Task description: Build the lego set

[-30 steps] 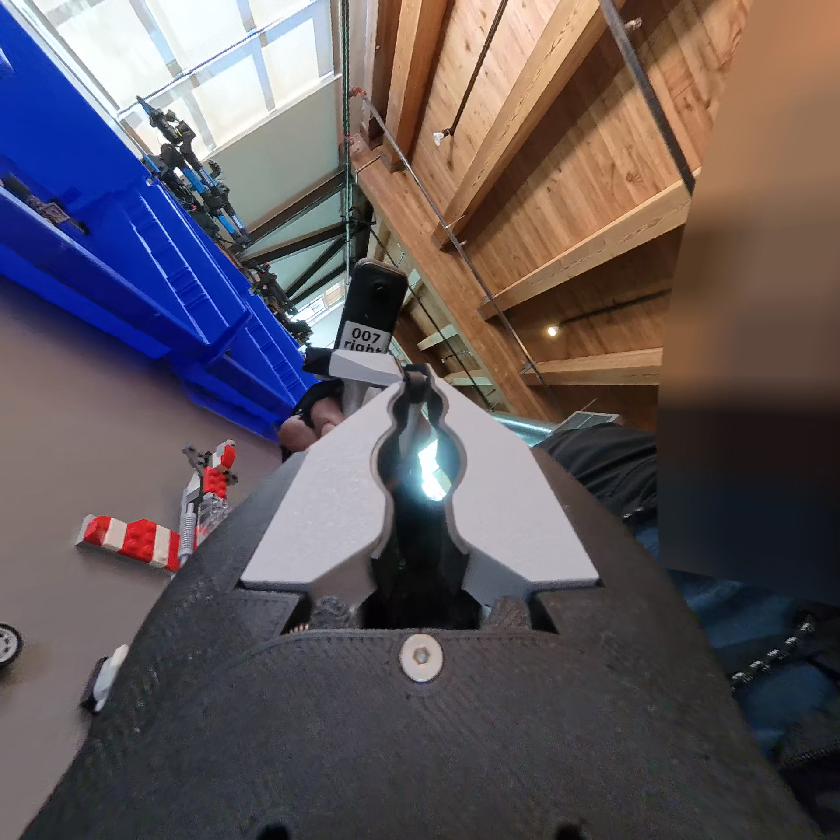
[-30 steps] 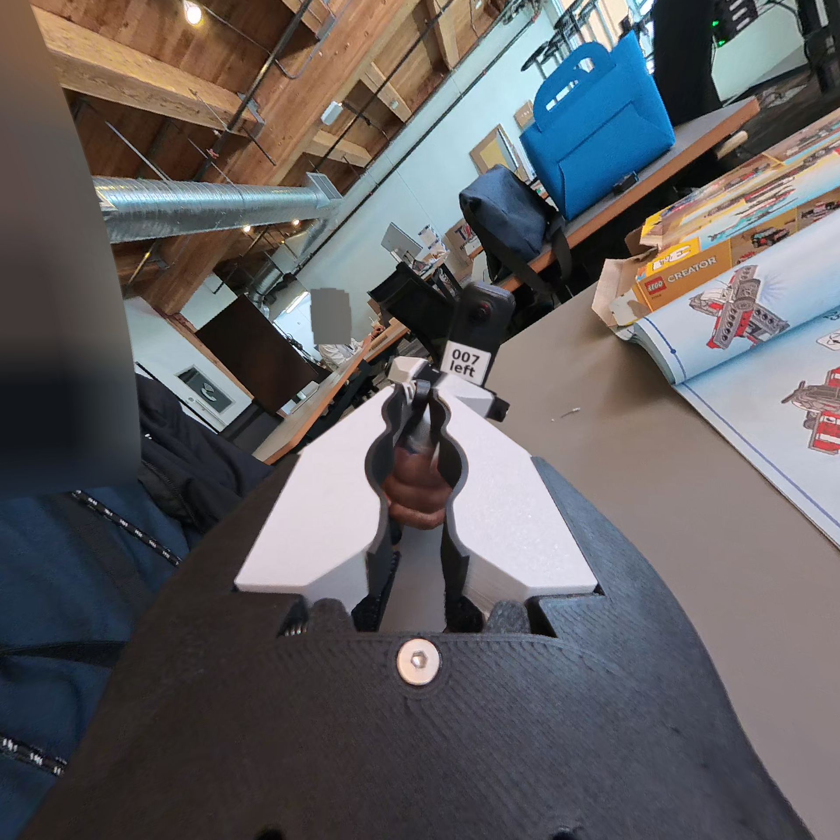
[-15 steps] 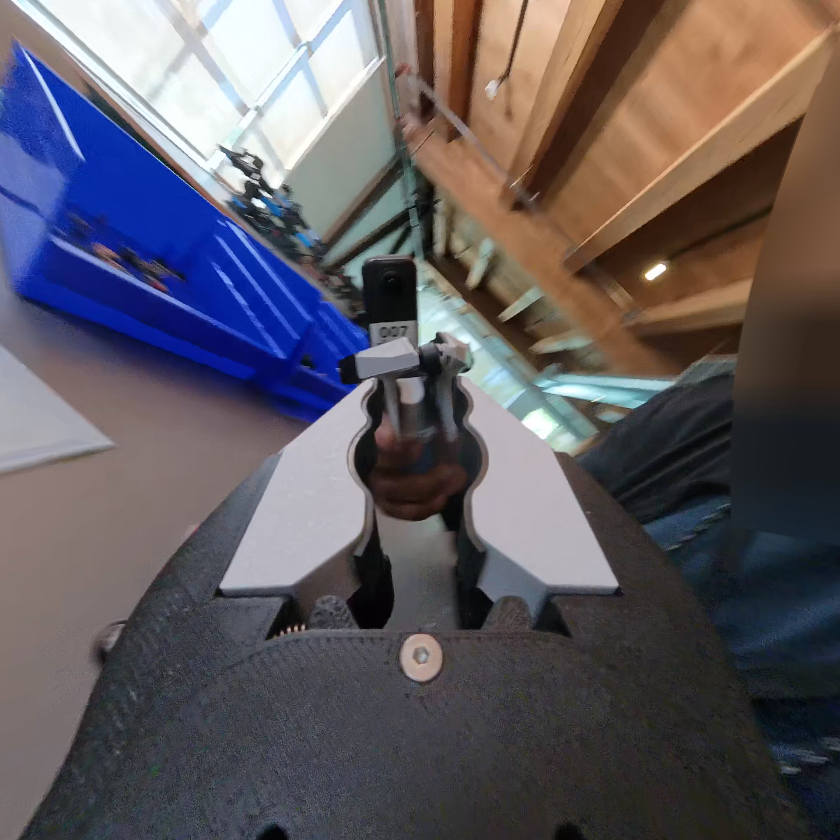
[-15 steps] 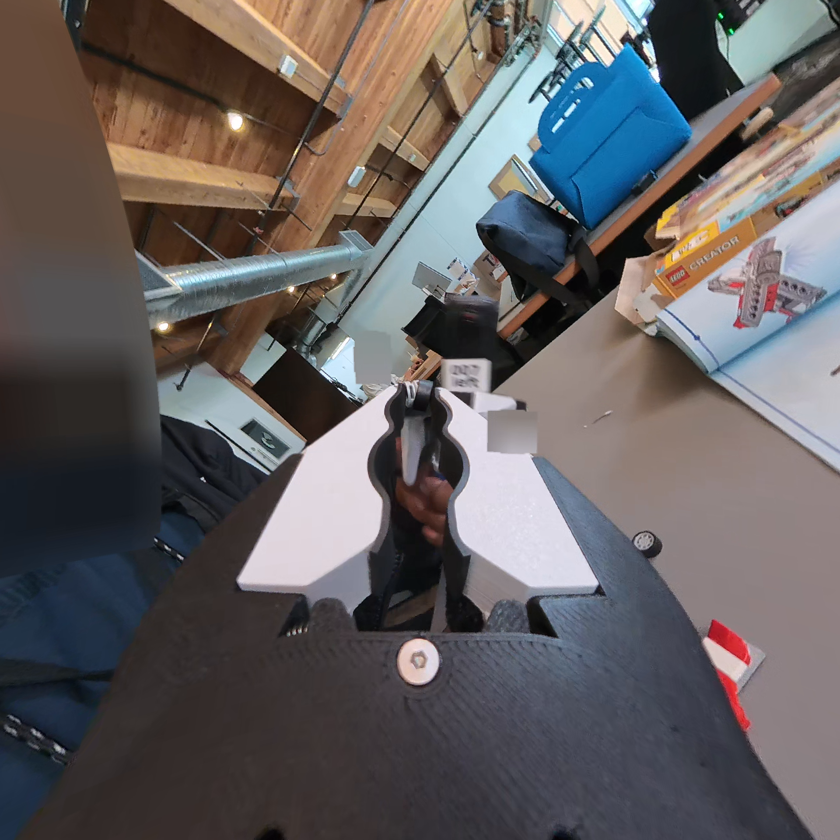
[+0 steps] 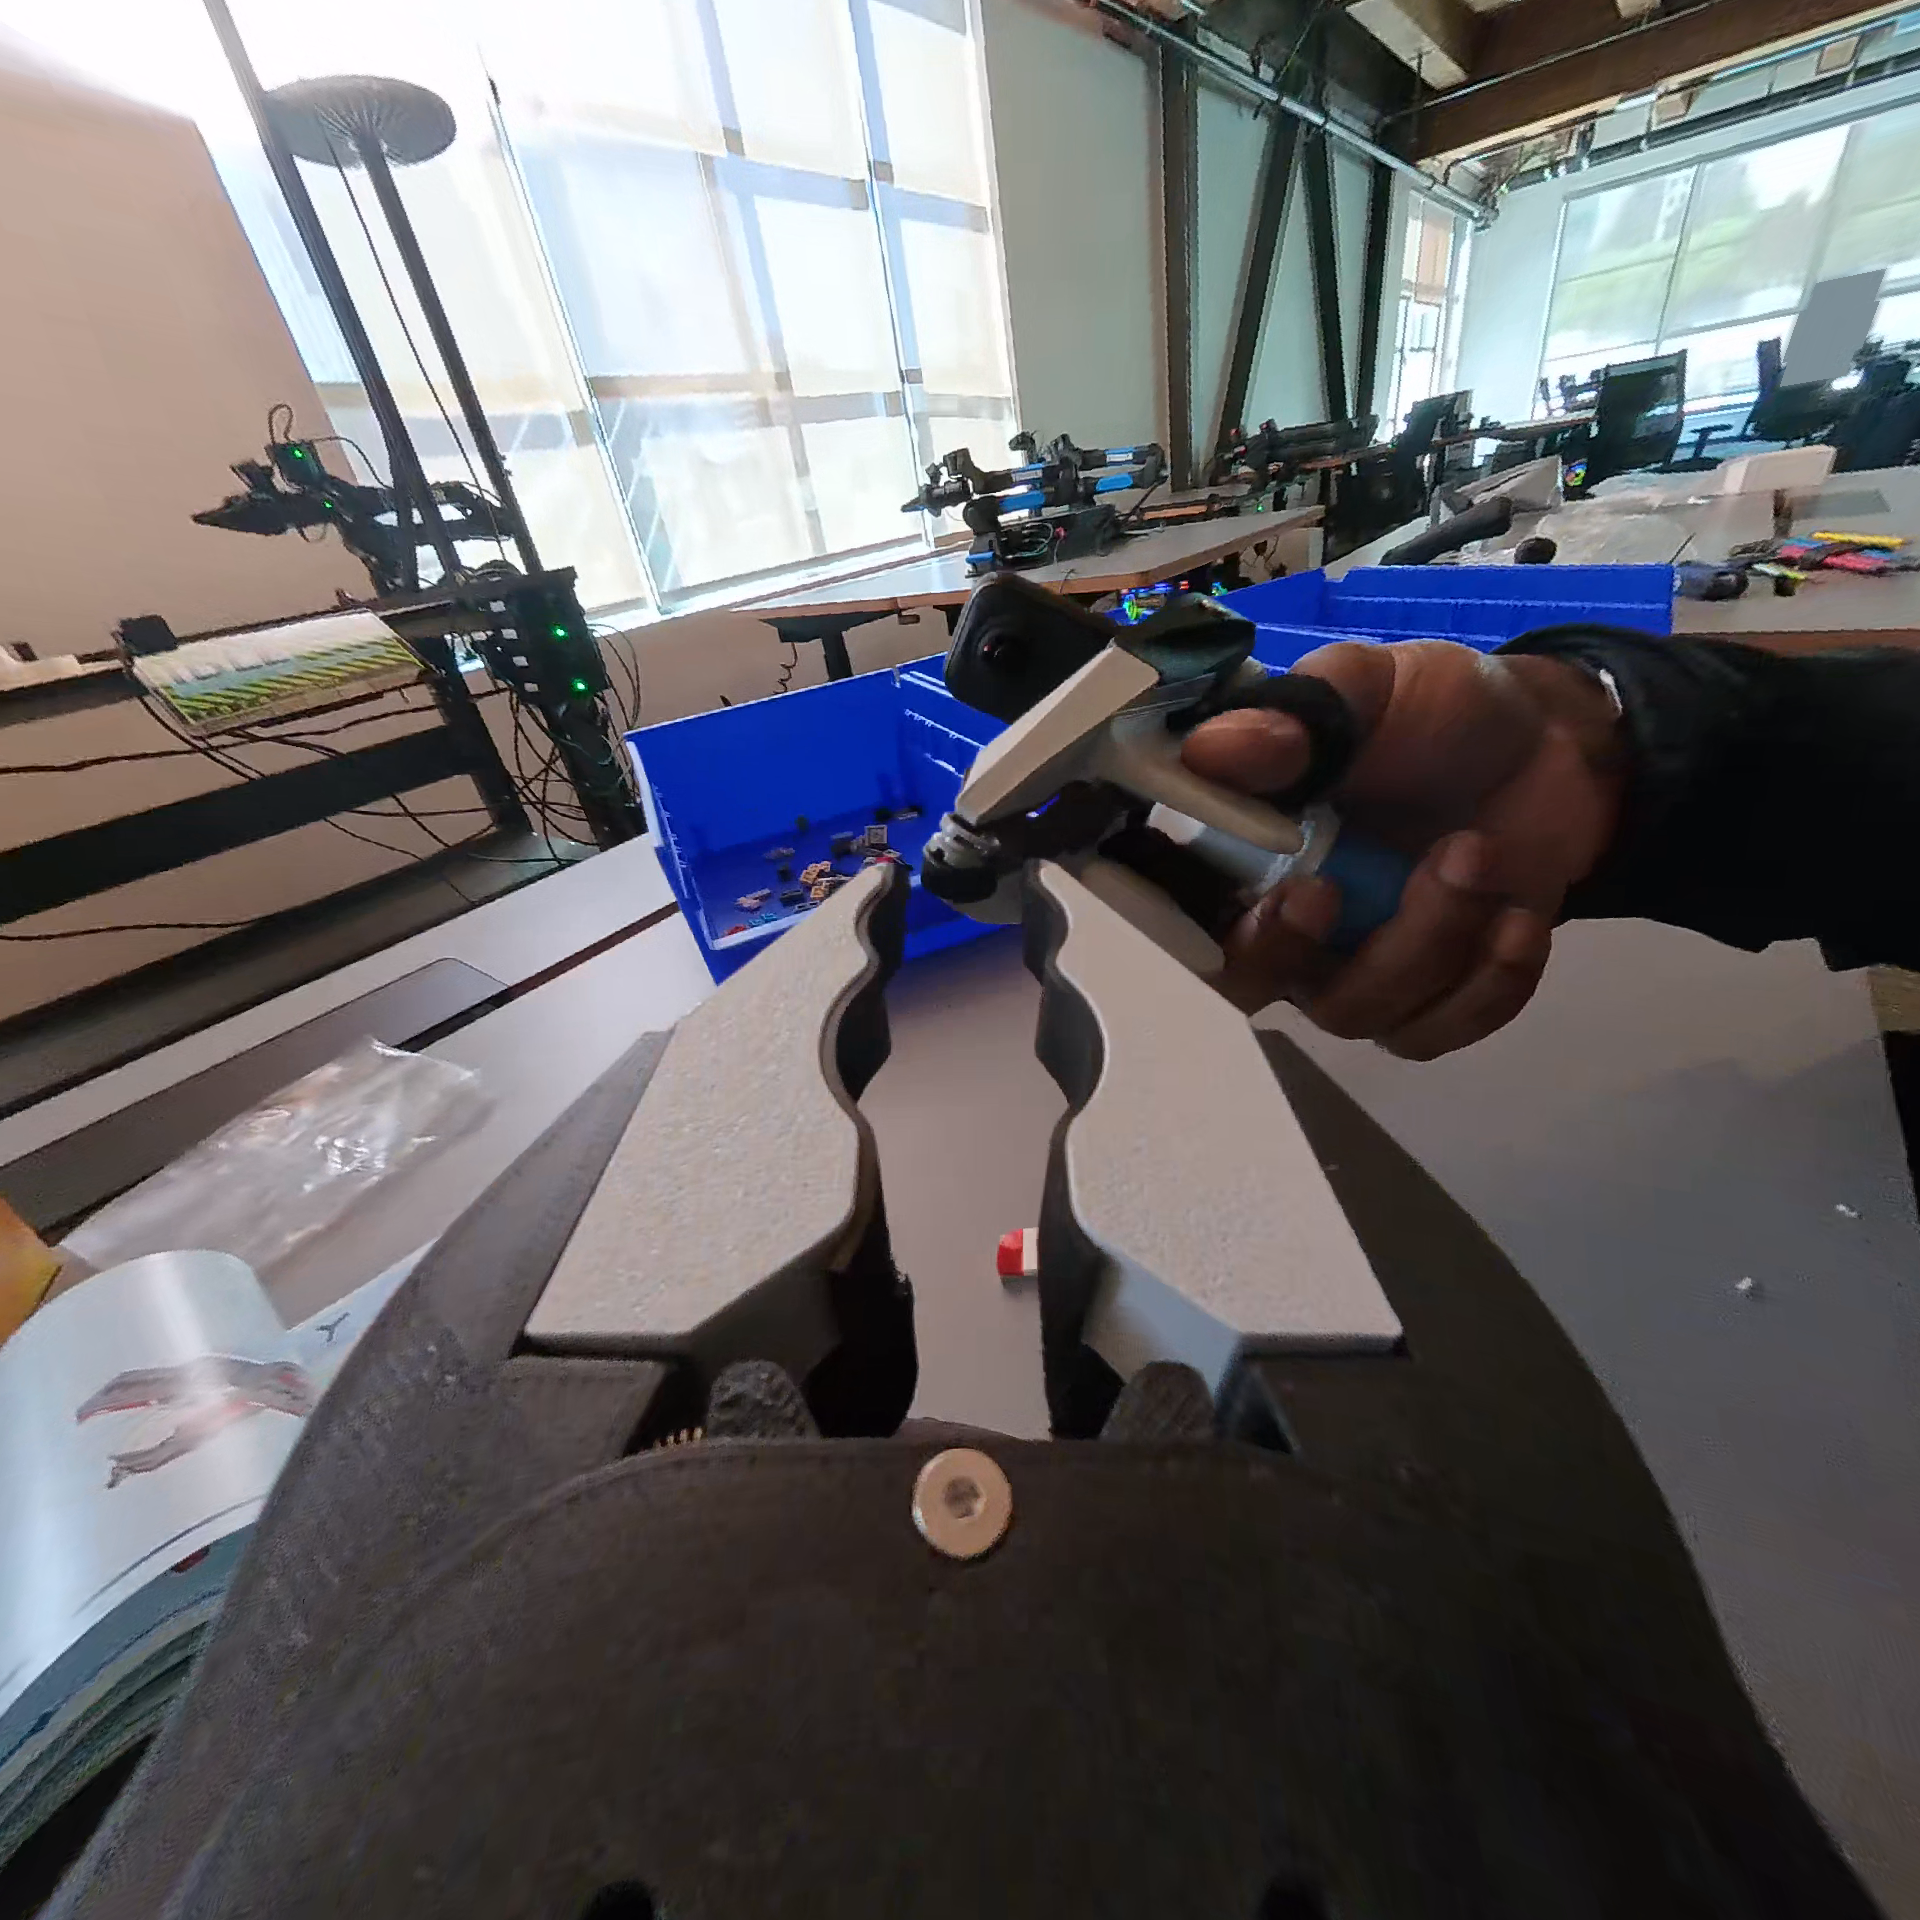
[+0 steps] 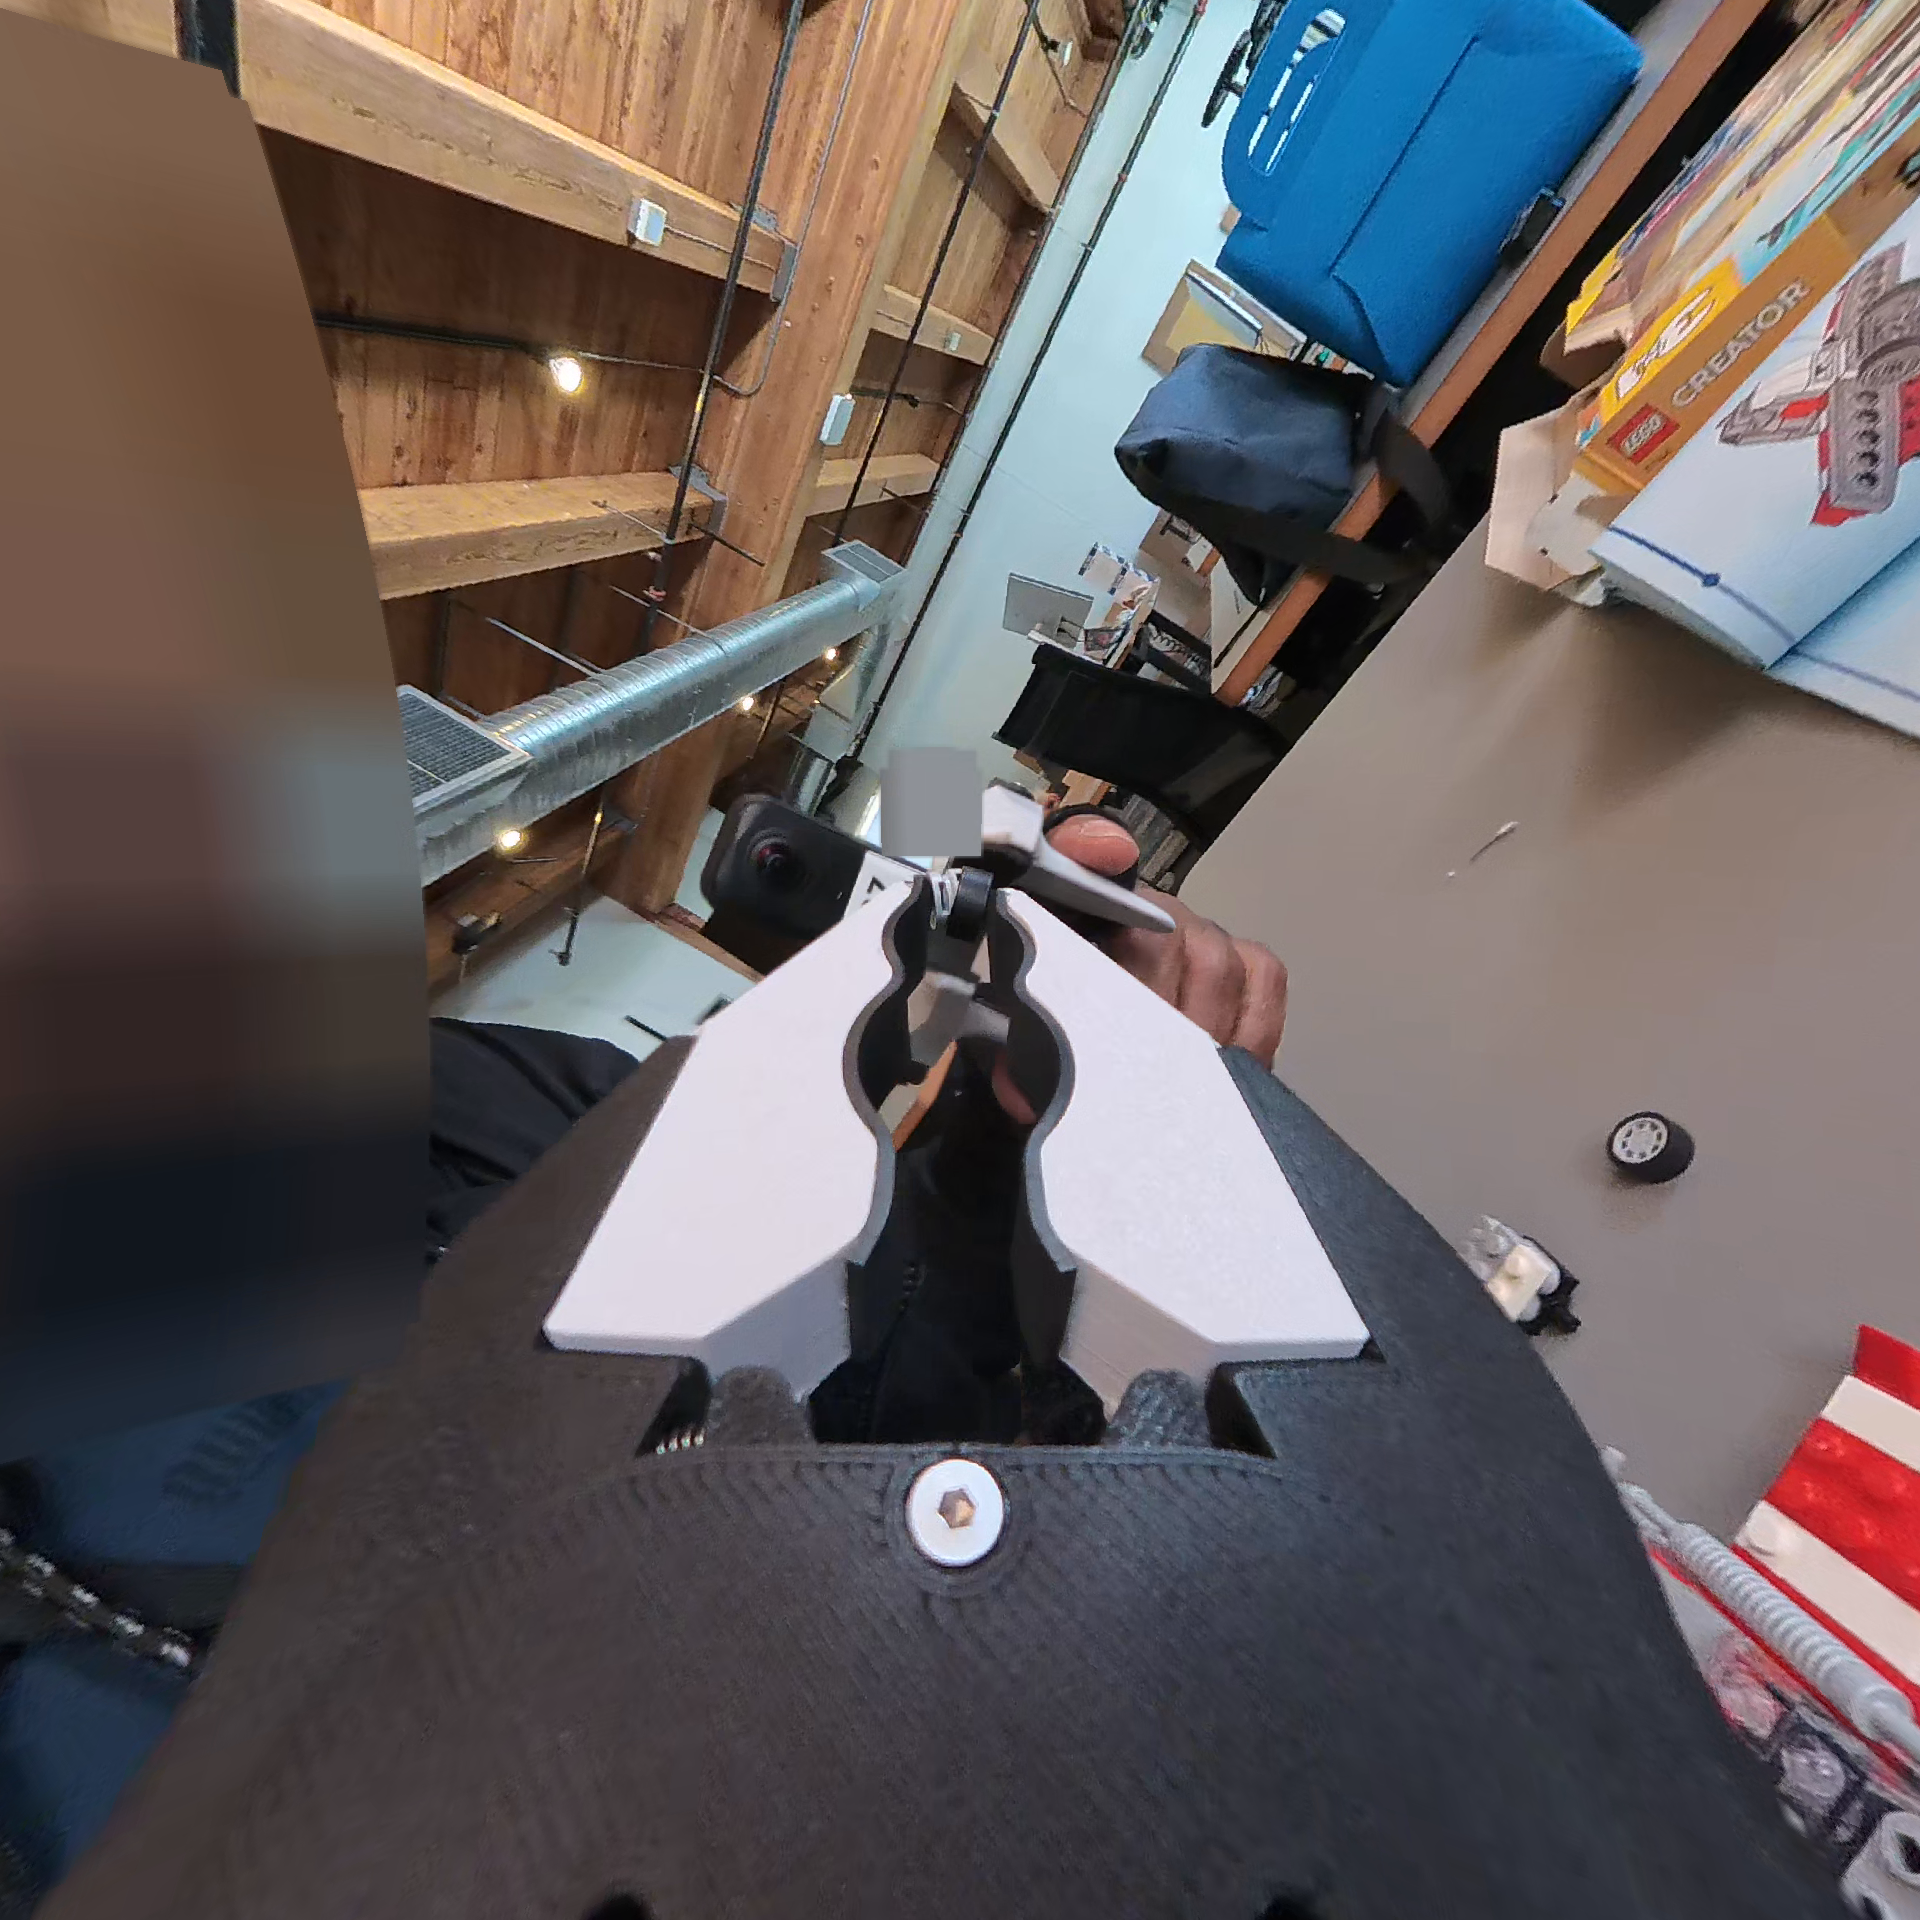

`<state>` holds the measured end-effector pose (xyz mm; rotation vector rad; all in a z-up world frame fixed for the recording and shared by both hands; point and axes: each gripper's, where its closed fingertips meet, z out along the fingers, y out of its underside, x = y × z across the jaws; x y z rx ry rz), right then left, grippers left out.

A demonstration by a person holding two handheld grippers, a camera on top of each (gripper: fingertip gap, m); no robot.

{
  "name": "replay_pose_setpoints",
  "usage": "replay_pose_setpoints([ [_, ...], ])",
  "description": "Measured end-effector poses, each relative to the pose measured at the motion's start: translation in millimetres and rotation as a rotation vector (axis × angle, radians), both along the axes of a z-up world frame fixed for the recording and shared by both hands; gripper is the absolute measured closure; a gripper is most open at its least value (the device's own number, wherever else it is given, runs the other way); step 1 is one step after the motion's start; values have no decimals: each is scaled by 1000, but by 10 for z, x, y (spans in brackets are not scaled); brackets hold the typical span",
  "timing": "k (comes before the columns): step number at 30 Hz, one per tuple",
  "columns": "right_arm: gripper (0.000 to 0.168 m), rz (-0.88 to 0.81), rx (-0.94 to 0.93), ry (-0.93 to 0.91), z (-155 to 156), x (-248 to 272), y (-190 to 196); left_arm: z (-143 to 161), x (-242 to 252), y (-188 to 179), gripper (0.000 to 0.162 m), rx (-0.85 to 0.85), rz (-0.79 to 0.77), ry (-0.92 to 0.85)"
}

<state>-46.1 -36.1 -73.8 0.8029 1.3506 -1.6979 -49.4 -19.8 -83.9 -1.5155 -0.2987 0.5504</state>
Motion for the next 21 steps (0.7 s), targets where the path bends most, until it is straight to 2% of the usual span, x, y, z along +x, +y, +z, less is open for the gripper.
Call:
replay_pose_setpoints([
  [3,159,17,-14,-21,10,18,-4,-22,-7,1,148,-20,9,15],
  [9,158,21,-21,-39,-12,7,0,-41,-11,7,150,-32,13,19],
  [21,153,-27,66,103,-16,-28,27,-27,-41,-9,150,29,8,-23],
])
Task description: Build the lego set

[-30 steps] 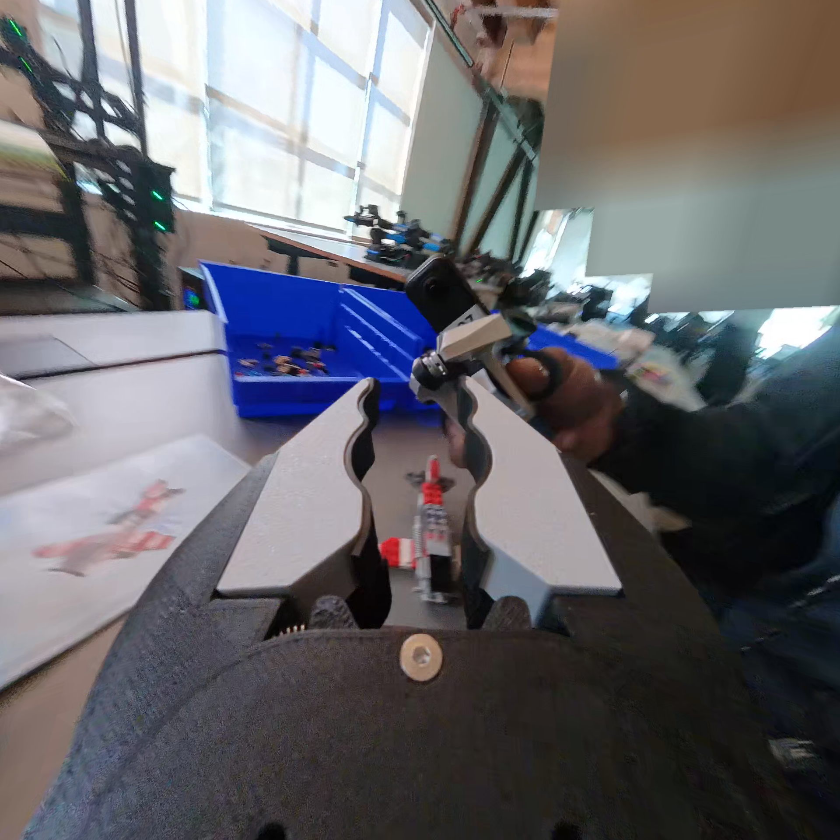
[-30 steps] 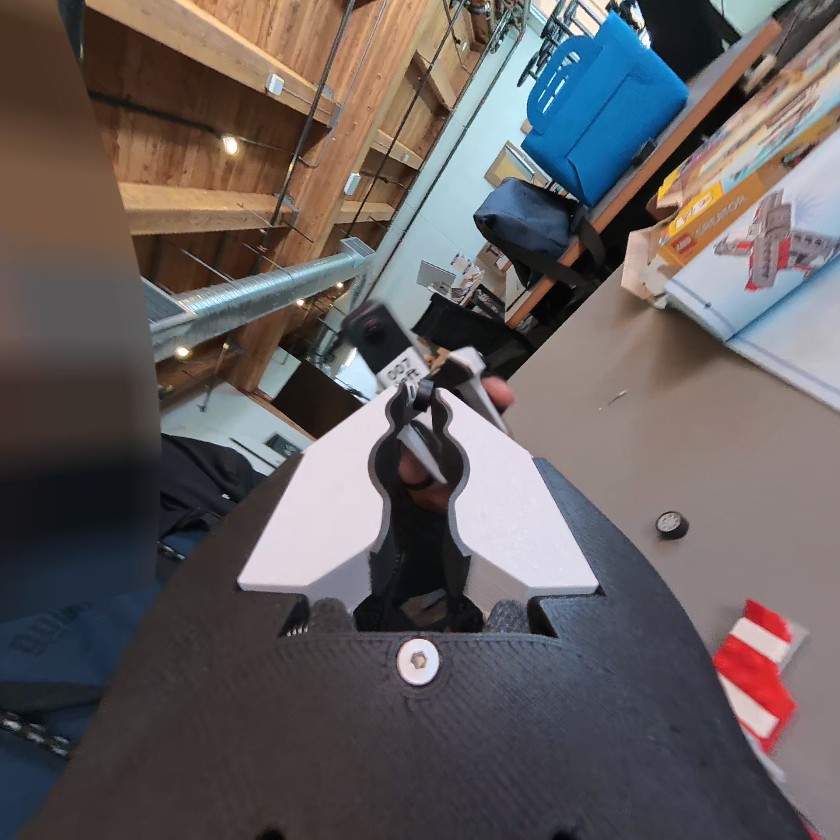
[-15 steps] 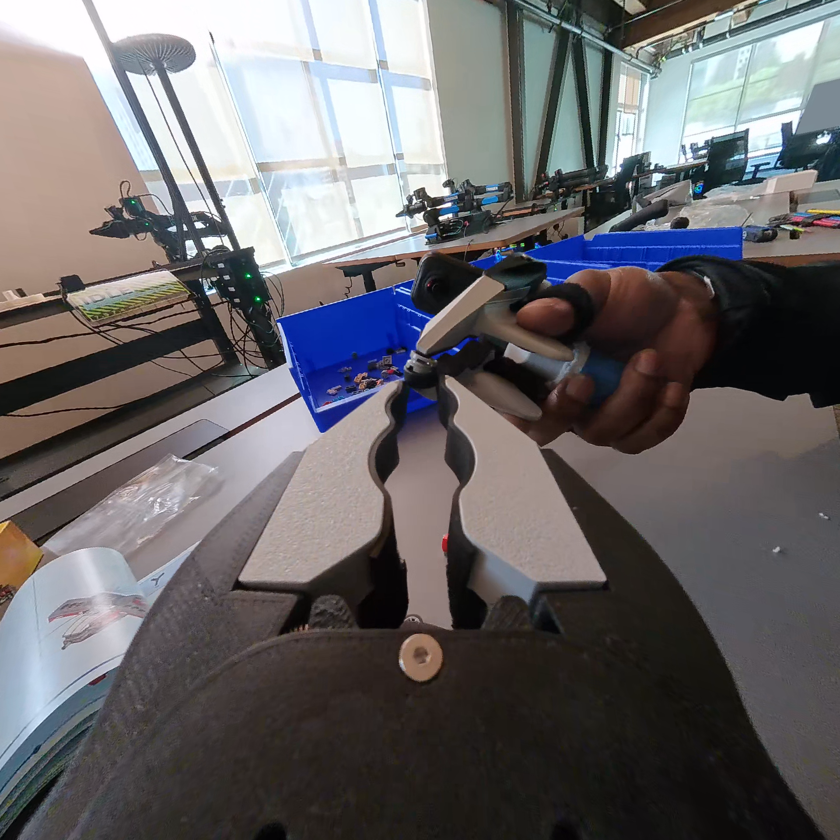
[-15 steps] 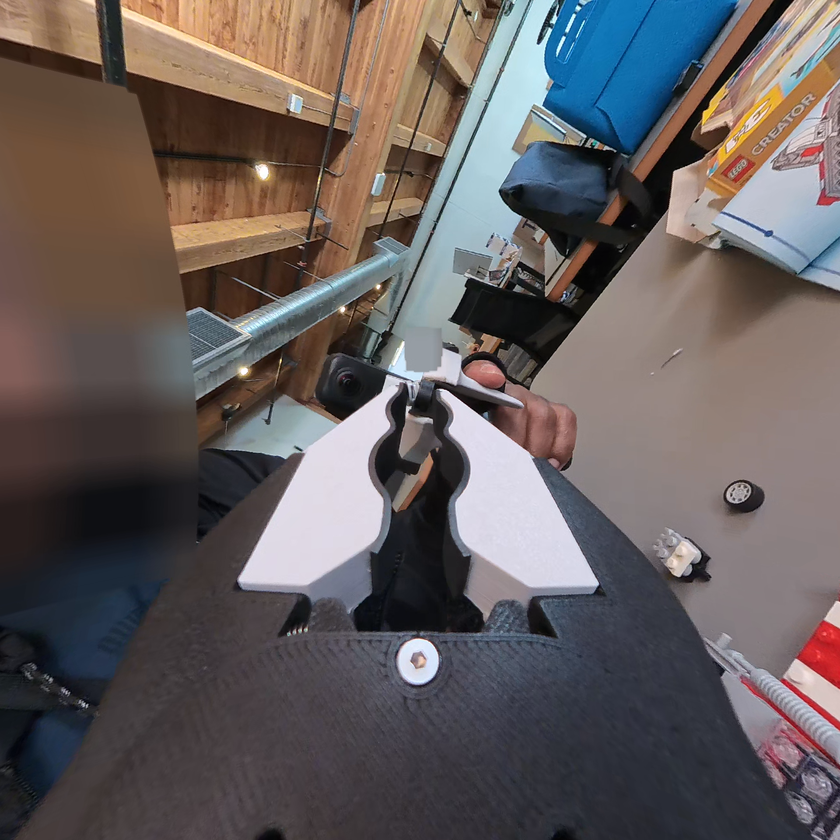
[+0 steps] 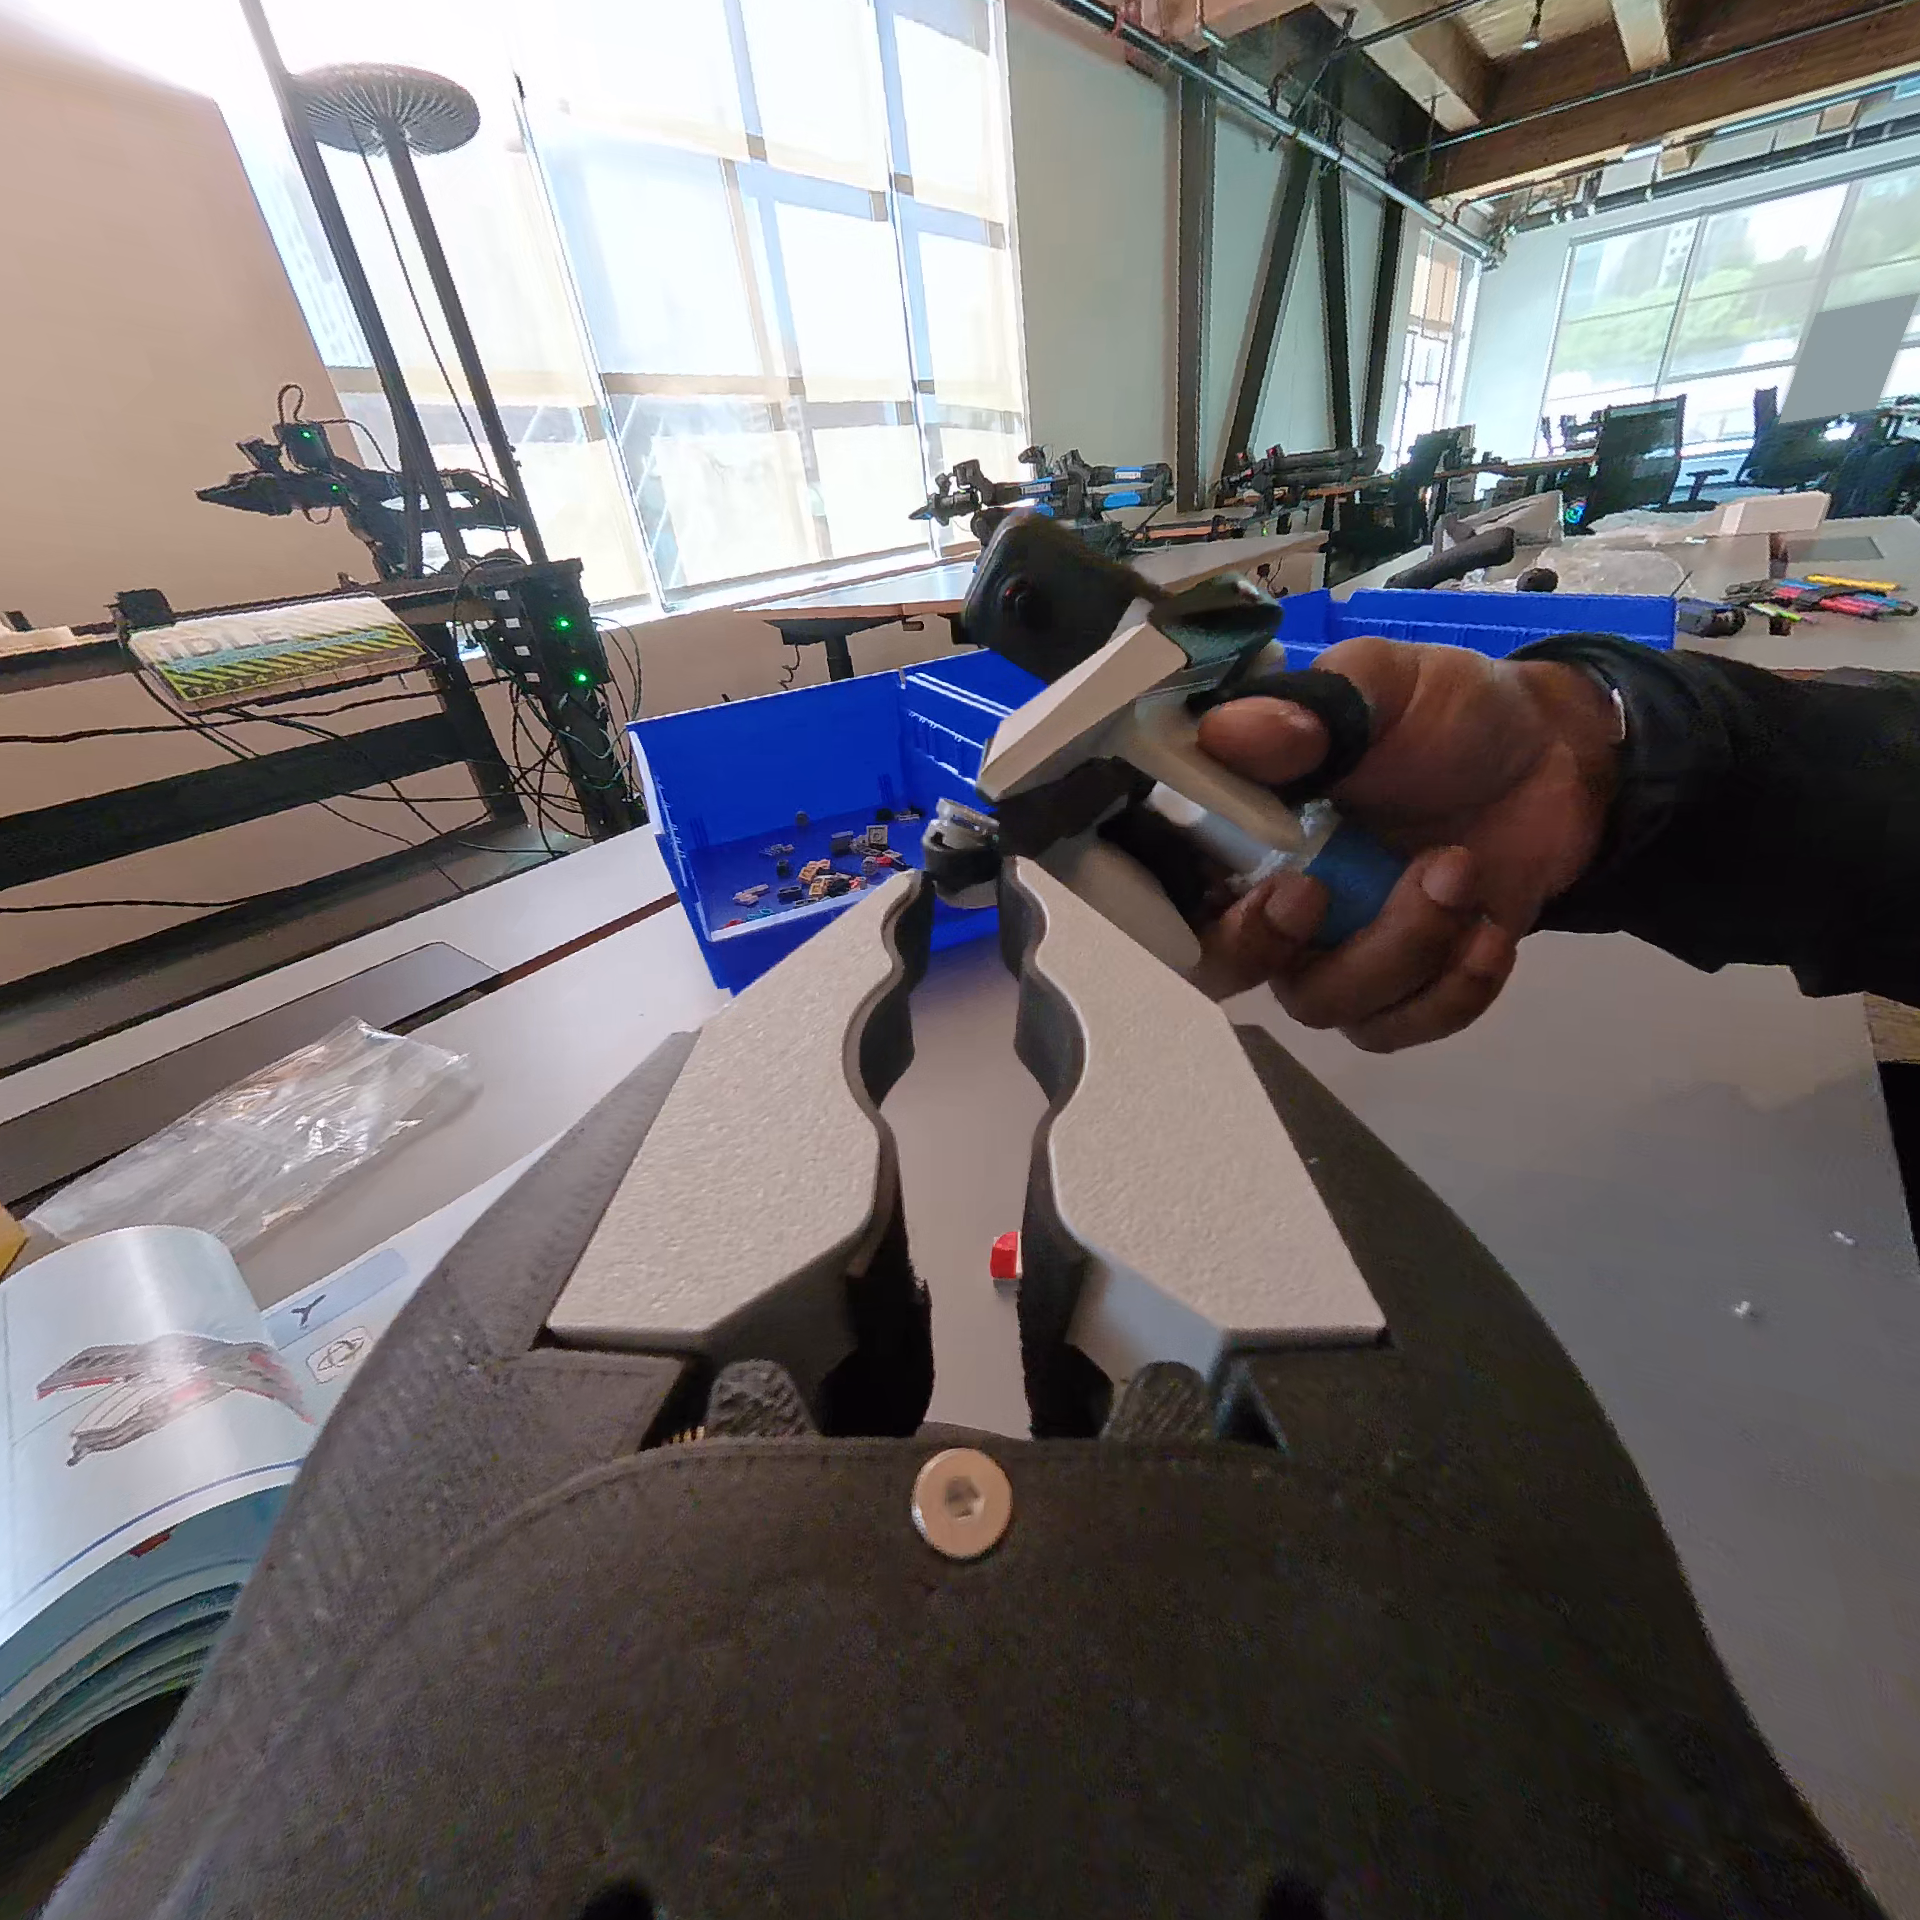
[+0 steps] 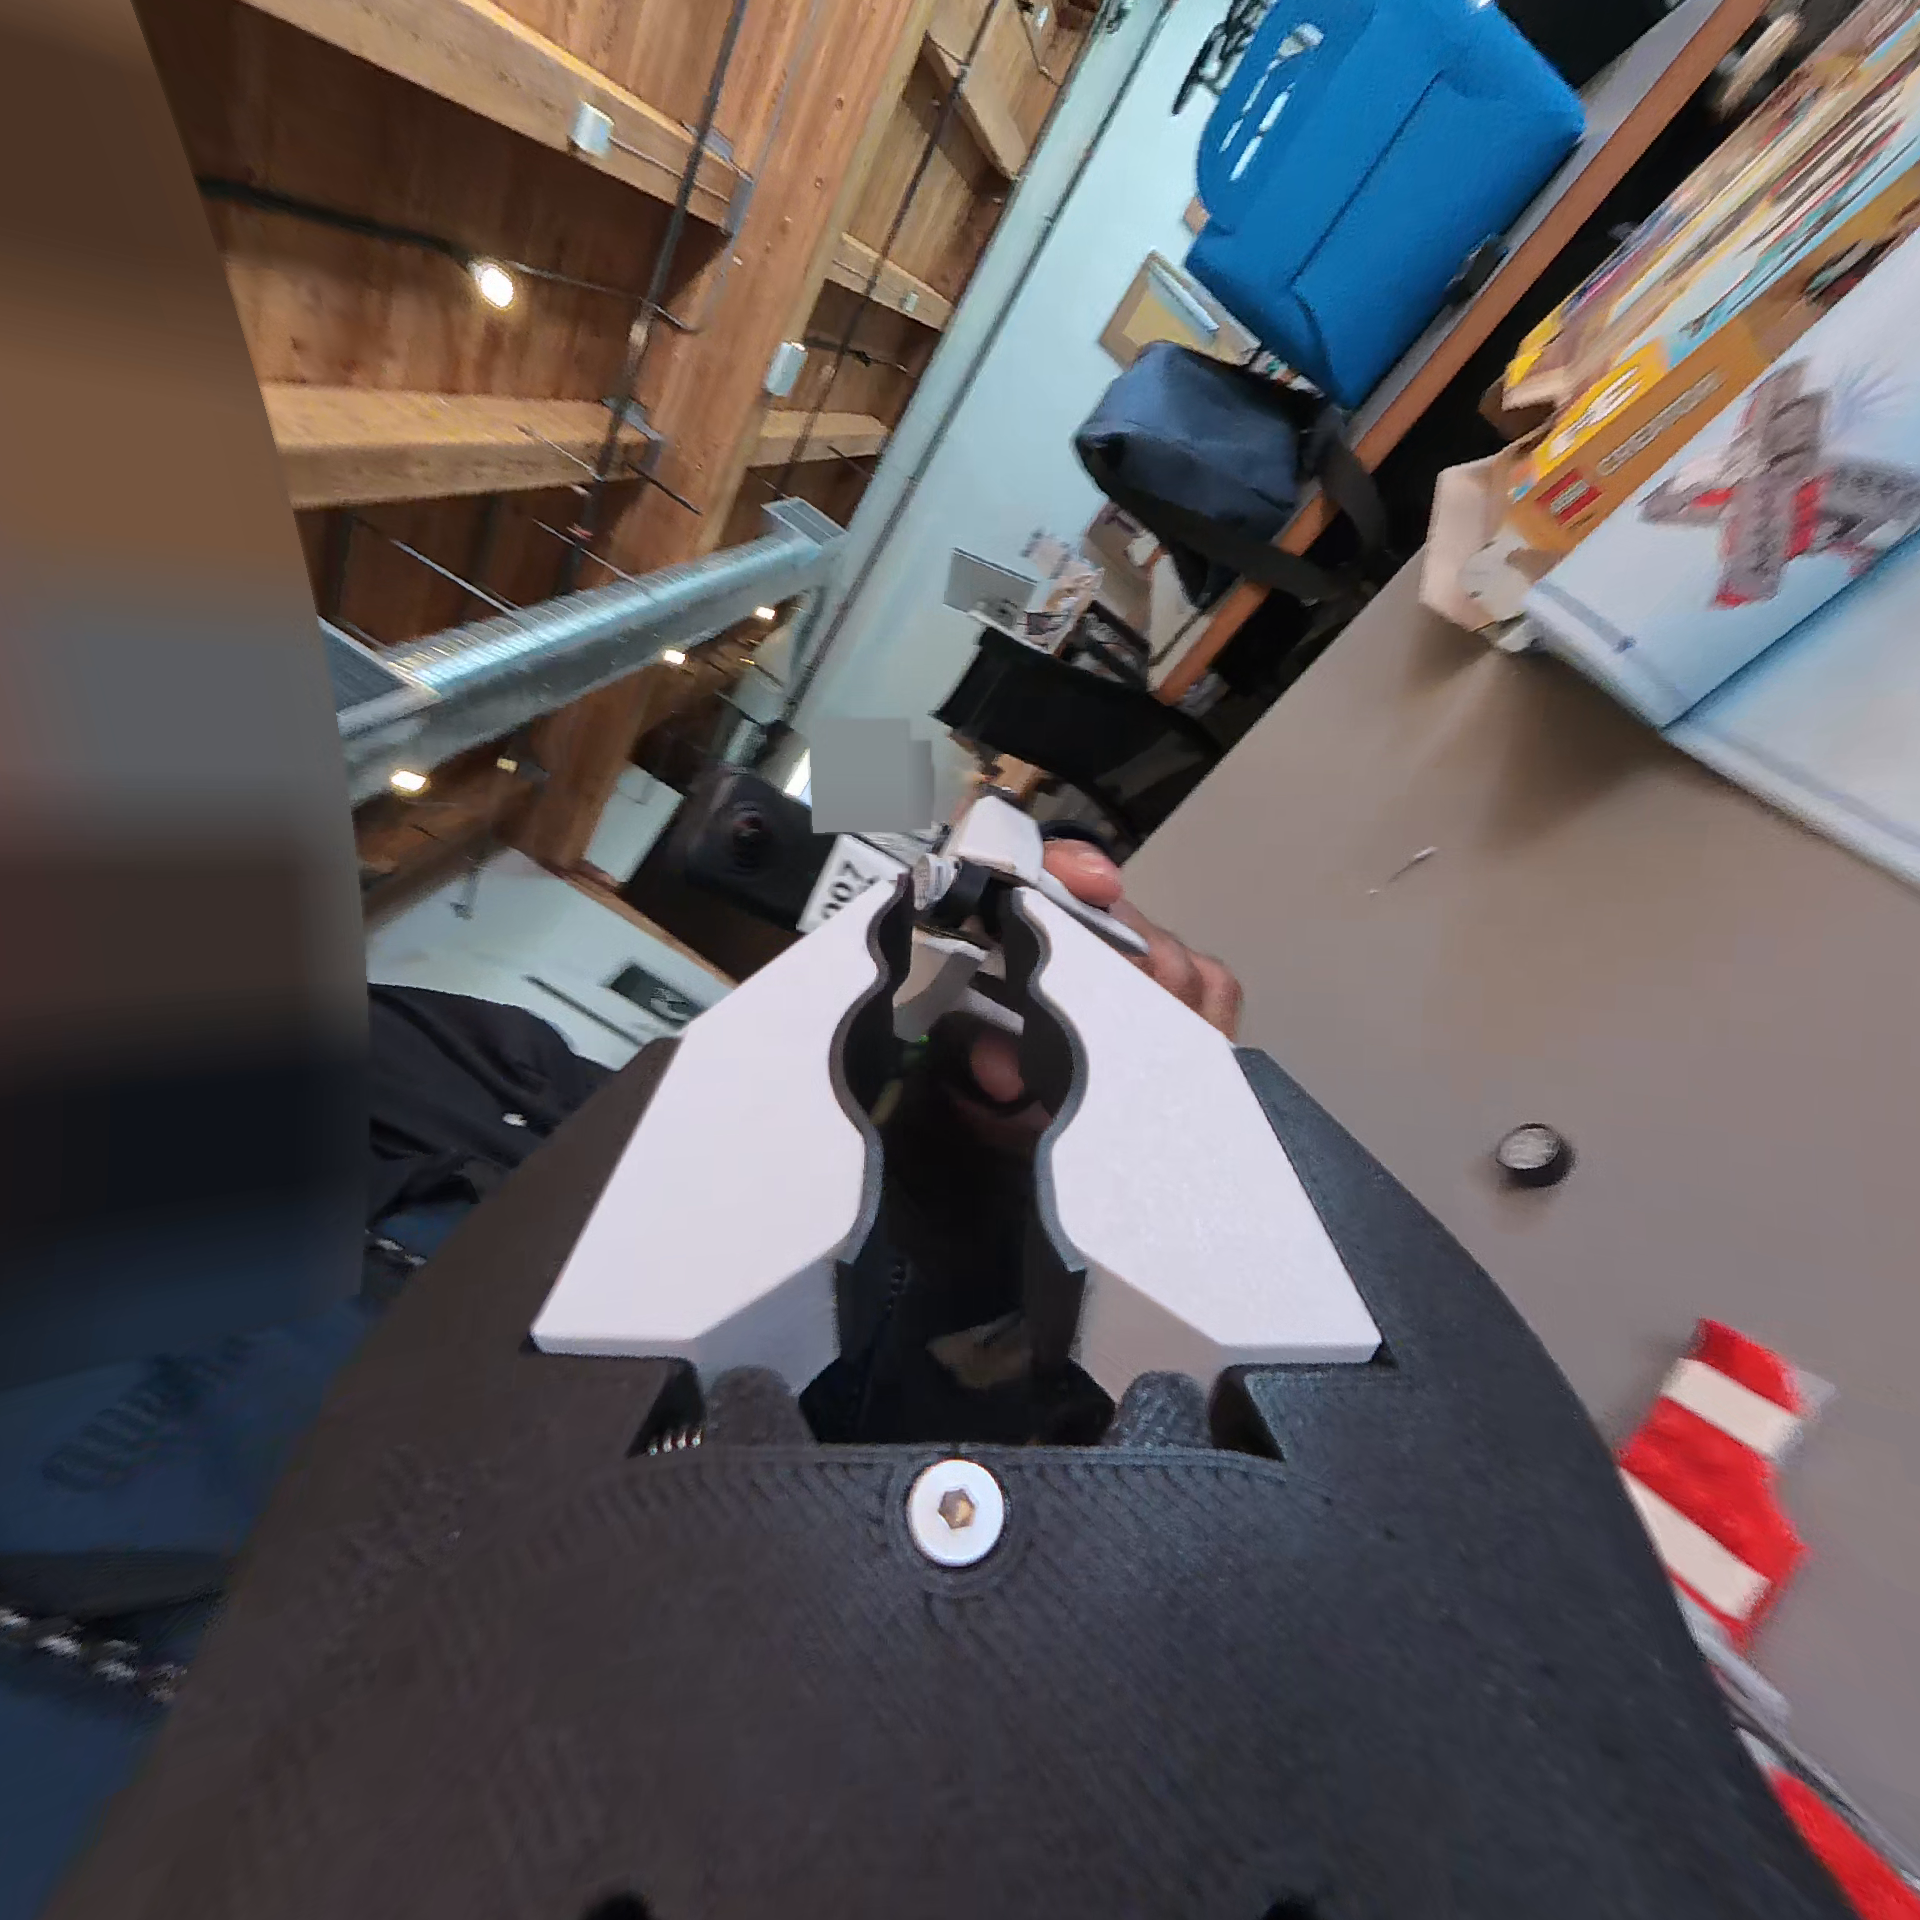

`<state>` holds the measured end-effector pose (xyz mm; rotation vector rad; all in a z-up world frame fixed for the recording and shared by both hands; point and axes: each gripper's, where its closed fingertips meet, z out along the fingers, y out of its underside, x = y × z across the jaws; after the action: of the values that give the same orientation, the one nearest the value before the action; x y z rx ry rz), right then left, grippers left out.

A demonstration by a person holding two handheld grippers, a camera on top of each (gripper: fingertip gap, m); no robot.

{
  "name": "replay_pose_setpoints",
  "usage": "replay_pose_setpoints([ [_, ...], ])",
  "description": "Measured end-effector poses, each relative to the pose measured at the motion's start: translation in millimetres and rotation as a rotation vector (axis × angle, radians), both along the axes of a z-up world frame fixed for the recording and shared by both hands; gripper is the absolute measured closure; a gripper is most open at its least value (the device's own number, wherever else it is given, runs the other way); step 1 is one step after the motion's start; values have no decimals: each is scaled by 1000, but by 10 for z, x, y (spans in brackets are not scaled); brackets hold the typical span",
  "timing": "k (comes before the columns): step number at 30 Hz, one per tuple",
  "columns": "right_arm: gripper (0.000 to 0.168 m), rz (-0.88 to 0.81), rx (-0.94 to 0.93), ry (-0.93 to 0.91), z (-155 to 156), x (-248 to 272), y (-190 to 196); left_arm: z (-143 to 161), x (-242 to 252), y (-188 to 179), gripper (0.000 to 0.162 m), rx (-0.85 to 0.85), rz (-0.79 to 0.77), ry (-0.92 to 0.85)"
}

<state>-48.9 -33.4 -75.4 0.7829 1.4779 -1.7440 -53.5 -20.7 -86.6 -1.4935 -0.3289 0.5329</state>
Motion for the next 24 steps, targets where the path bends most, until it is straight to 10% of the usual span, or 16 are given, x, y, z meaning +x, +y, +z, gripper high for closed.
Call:
replay_pose_setpoints([
  [11,146,-204,347,470,-33,-118,40,-99,-128,-12,150,-91,121,22],
  [24,158,-261,471,578,-112,-151,16,-179,-153,23,160,-157,156,32],
])
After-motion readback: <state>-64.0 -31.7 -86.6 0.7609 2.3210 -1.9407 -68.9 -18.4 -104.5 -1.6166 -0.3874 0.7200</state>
